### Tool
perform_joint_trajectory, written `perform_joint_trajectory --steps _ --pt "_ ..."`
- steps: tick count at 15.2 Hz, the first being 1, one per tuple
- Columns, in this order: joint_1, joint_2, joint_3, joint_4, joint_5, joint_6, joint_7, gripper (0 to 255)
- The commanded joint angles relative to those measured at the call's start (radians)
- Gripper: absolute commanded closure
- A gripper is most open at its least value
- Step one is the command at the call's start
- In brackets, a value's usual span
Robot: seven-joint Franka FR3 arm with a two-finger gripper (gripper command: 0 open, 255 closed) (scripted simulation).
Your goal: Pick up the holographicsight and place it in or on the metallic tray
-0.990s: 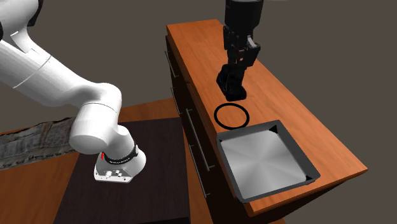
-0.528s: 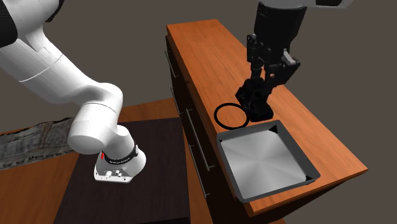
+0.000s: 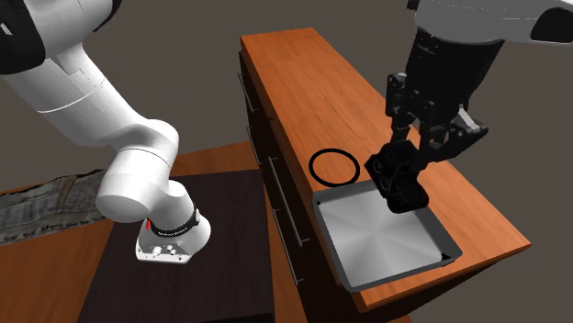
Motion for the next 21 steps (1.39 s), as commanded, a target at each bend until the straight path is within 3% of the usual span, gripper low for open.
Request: perform_joint_trajectory --steps 1,17,21 --pt "-0.001 -0.004 -0.002 -0.029 -0.001 0.027 -0.002 255" --pt "-0.005 -0.033 -0.005 -0.279 -0.009 0.247 0.009 255" --pt "-0.005 -0.033 -0.005 -0.279 -0.009 0.247 0.009 255"
